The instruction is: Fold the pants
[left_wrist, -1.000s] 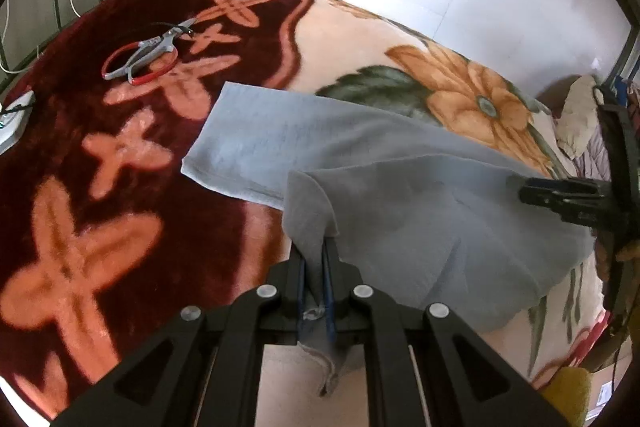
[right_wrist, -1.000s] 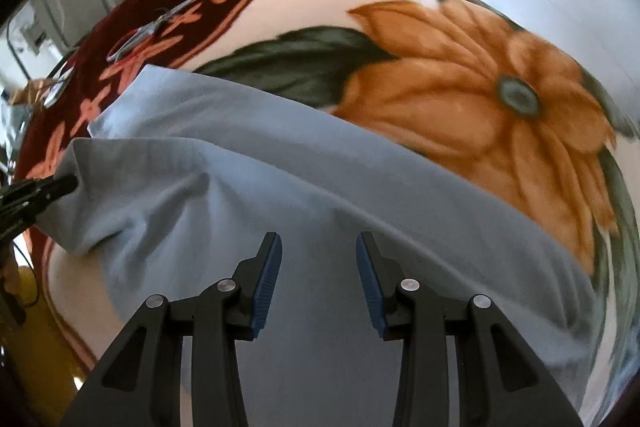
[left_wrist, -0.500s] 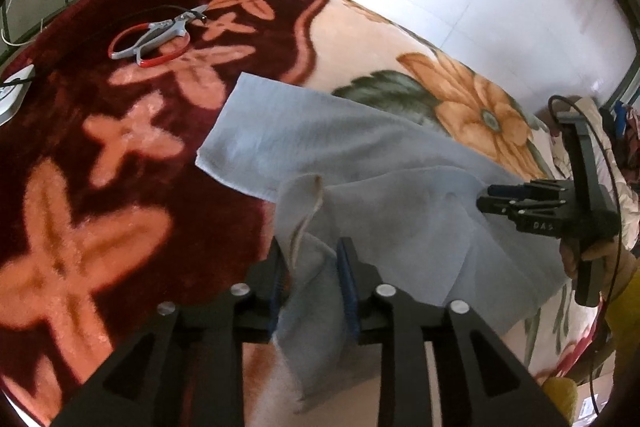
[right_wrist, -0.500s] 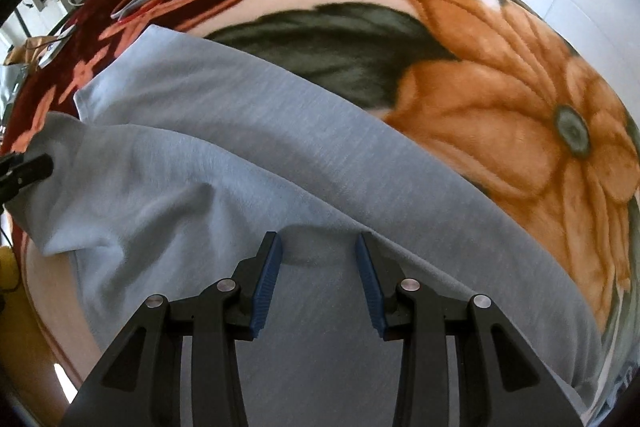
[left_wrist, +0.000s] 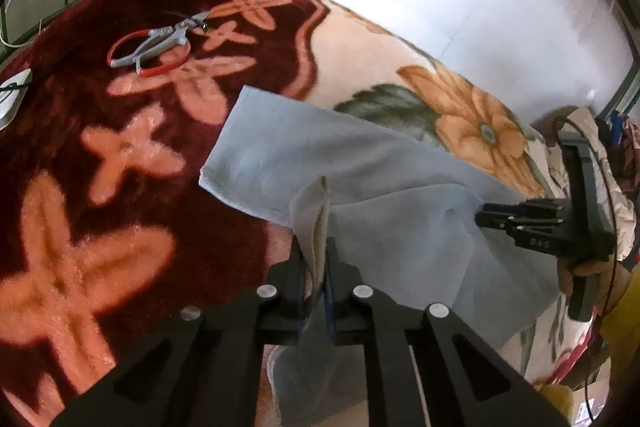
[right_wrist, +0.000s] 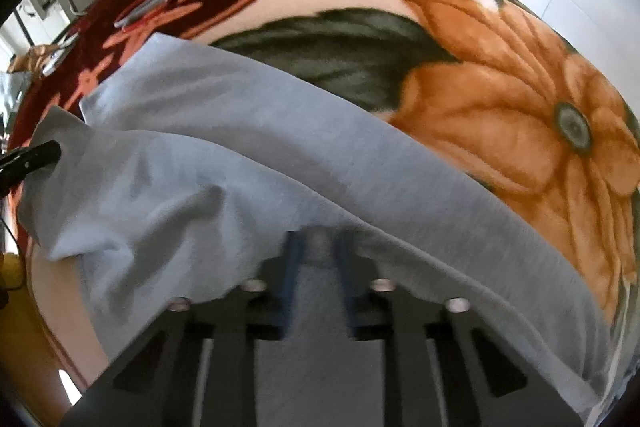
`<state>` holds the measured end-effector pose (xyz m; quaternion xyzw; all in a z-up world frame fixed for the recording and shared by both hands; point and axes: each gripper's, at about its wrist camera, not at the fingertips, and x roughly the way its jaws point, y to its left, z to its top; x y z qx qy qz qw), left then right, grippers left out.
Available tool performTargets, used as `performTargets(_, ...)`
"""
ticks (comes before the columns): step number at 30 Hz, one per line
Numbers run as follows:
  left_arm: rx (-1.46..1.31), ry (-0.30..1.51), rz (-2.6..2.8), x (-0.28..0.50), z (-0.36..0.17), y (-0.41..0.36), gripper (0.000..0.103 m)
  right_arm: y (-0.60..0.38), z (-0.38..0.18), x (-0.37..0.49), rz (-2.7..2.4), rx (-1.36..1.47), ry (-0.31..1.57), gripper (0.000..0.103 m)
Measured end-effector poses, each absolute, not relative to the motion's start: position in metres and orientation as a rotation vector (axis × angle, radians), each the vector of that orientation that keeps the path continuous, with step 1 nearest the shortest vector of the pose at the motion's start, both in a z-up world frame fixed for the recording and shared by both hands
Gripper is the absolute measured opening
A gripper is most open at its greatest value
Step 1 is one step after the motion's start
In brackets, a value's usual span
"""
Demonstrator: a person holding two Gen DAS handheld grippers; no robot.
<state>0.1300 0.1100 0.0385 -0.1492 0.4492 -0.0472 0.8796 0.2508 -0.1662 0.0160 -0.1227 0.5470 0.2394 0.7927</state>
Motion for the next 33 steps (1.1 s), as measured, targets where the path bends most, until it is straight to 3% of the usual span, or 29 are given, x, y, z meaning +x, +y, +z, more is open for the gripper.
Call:
performTargets(13, -0.234, 0.732, -0.089, 0.122, 0.121, 0.115, 0.003, -0.182, 0.079, 0.23, 0.506, -0.185, 0.963, 0.002)
performTargets(20, -0.169, 0.752, -0.057, 0.144, 0.119, 0.123, 0.003, -0.175, 0.069, 0.242, 0.544, -0.16, 1.04, 0.003)
performTargets(21, -0.165, 0.768, -0.05, 0.147, 0.116, 0.126, 0.003, -0.174, 0.065, 0.244, 0.549, -0.155, 1.057, 0.006)
performTargets(24, -0.156, 0.804, -0.034, 0.152, 0.102, 0.129, 0.003, -0.174, 0.058, 0.247, 0.514, -0.189, 1.074, 0.029)
performTargets(33, -0.14, 0.854, -0.011, 0.155, 0.072, 0.126, 0.003, -0.173, 0.017, 0.268, 0.532, -0.392, 1.209, 0.031)
